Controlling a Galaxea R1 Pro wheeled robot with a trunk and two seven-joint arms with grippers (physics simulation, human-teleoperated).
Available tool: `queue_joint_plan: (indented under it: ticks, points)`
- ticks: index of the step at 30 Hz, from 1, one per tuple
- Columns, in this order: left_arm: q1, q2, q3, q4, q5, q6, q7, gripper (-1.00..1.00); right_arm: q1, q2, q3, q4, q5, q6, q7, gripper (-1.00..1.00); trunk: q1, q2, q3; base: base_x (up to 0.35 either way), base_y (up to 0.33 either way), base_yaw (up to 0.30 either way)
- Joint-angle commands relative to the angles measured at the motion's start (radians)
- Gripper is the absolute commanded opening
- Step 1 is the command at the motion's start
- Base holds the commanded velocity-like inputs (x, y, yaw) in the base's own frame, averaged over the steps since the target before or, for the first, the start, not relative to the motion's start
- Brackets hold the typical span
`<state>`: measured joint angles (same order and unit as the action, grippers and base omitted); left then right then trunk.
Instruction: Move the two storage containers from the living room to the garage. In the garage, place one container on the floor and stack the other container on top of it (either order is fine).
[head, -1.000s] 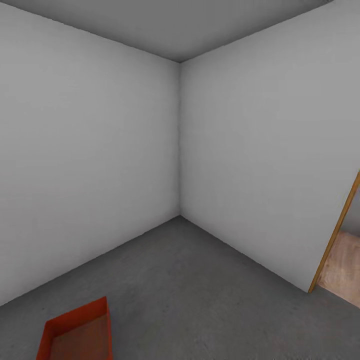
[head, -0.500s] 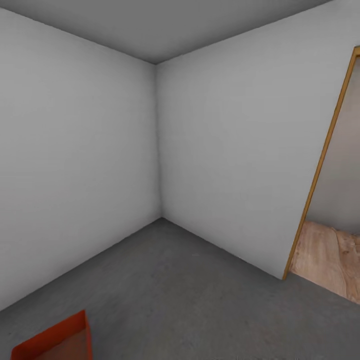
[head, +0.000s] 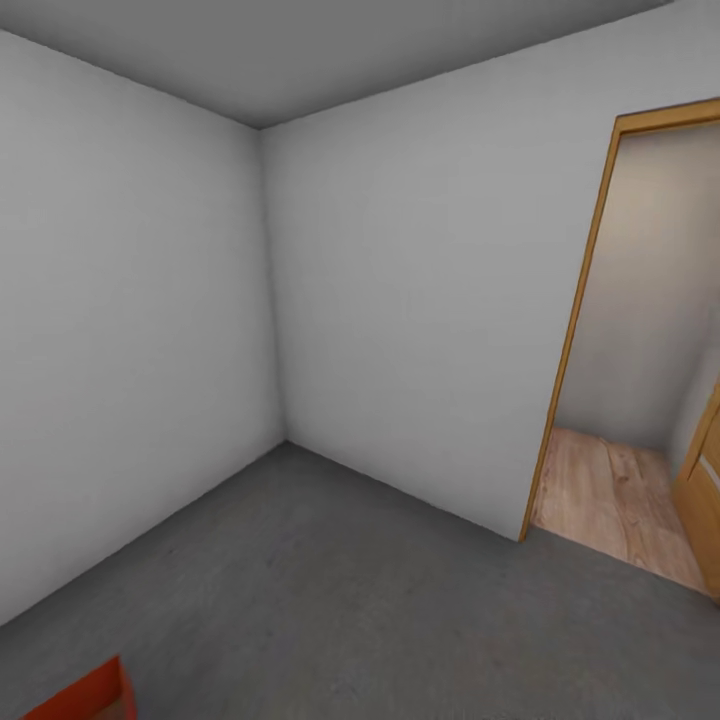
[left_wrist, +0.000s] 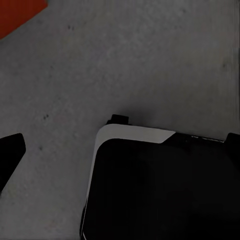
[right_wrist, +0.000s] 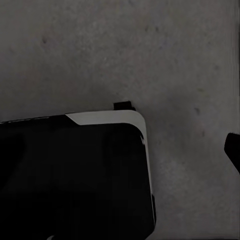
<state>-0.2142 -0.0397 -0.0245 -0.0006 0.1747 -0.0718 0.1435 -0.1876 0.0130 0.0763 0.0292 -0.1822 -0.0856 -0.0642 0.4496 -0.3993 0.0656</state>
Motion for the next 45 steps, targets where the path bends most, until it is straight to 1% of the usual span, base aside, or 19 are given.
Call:
queue_joint_plan:
  ticks: [1,18,45]
  points:
    - [0.0,0.0,-0.004,0.001,0.008,-0.004,0.002,1.0,-0.001,0.001,0.008,0.003,-0.01,-0.006,-0.002,1.0,0.0,-0.001,0.0,0.0,0.0,-0.283]
    - [0.001,0.0,-0.004,0.001,0.008,-0.003,0.002,1.0,-0.001,0.0,0.008,0.003,-0.01,-0.006,-0.002,1.0,0.0,-0.001,0.009,0.0,0.0,-0.283]
    - [0.001,0.003,-0.003,0.001,0.008,-0.002,0.002,1.0,-0.001,-0.001,0.008,0.003,-0.008,-0.008,-0.002,1.0,0.0,-0.001,0.01,0.0,0.0,-0.286]
